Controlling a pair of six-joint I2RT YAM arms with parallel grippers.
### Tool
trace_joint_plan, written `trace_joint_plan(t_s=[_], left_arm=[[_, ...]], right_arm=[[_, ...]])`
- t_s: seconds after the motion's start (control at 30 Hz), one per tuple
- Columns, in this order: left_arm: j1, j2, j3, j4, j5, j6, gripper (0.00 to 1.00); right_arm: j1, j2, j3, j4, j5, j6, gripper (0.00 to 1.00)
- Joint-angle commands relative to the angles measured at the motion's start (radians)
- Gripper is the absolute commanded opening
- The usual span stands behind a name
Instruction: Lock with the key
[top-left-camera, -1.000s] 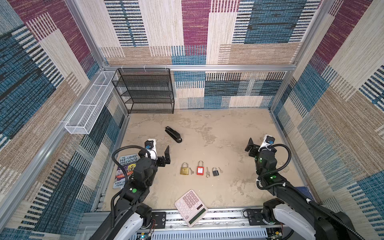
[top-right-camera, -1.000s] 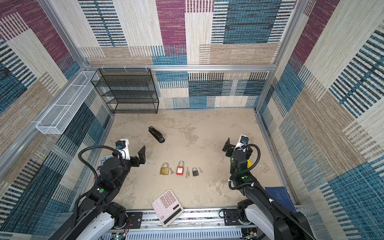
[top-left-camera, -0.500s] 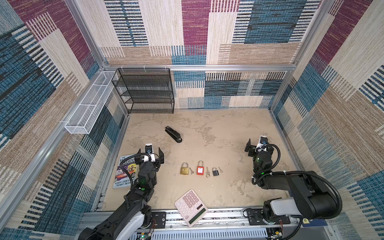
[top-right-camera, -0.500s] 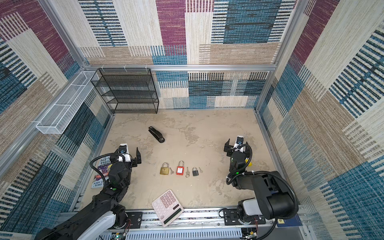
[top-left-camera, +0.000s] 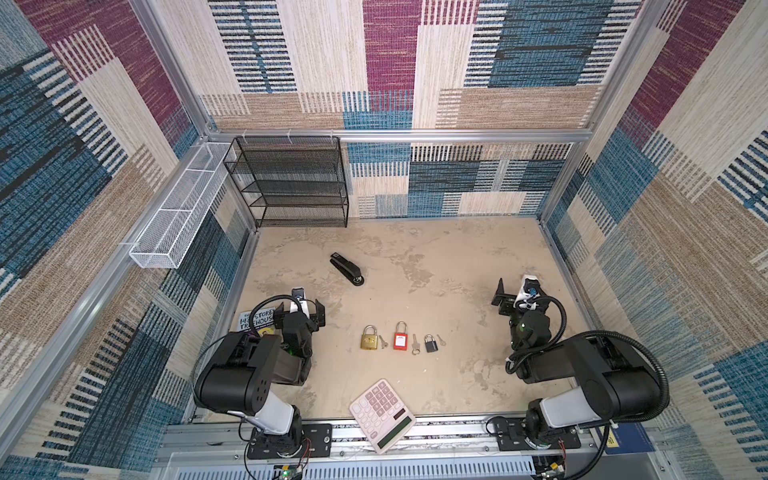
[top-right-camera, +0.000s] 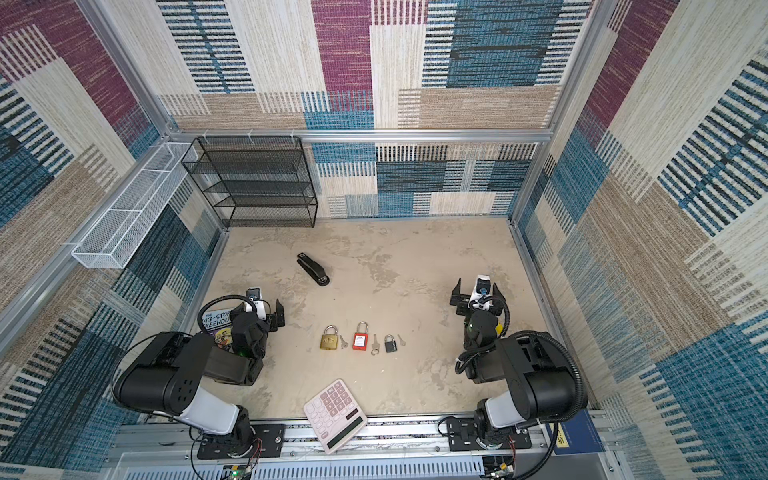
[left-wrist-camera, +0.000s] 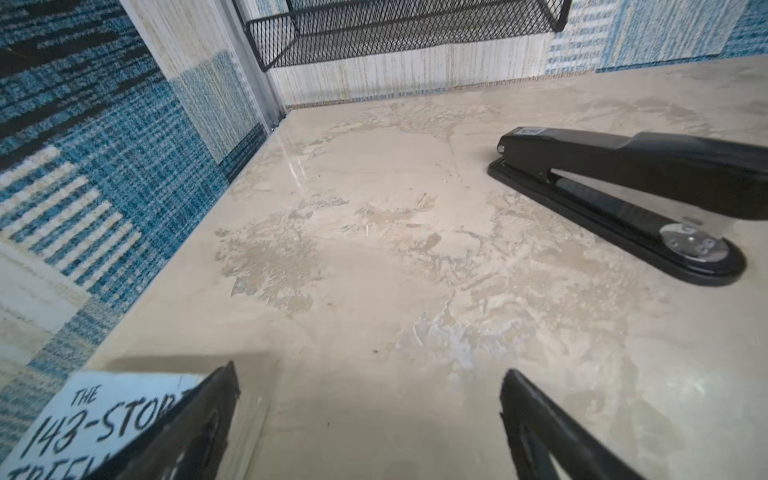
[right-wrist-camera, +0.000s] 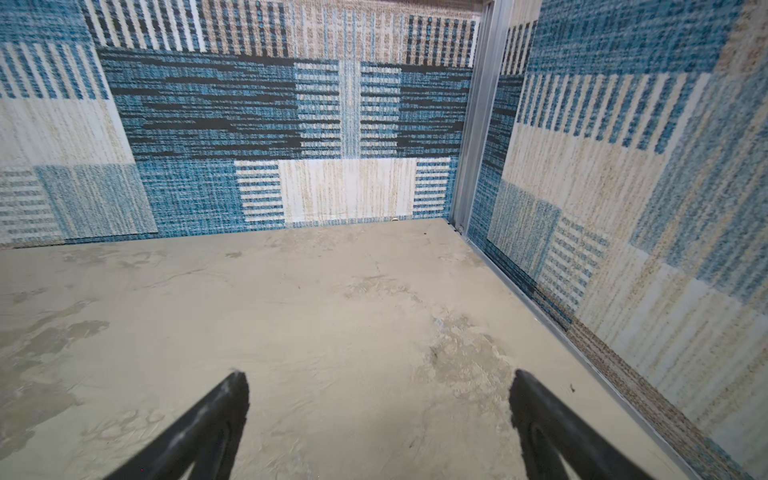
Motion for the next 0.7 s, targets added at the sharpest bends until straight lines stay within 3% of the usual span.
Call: trace_joint_plan(t_s=[0.0,0.07,0.13,0.17,0.2,0.67], left_arm=[[0.006,-0.020,0.058,0.006,-0.002,-0.020,0.99],[0.006,-0.025,0.143,-0.161,-0.018,-0.028,0.99],[0.041,-0.025,0.205,-0.289,0.054,-0.049,0.99],[0.059,-0.028,0.217,-0.315,0.070,-0.066,0.99],[0.070,-0.027,0.226,-0.334,0.078,-0.075,0.99],[0.075,-0.025,0.225,-0.331,0.084,-0.076,0.99]], right_arm=[[-0.030,0.001,0.034,-0.013,-0.101,0.015,0.99],[-0.083,0.021,0.092,-0.109,-0.199,0.043,0.99],[-0.130,0.051,0.067,-0.053,-0.280,0.074,0.99],[-0.130,0.073,0.043,0.032,-0.276,0.068,0.99],[-0.130,0.060,0.058,-0.025,-0.269,0.075,0.99],[-0.129,0.058,0.058,-0.023,-0.270,0.074,0.99]])
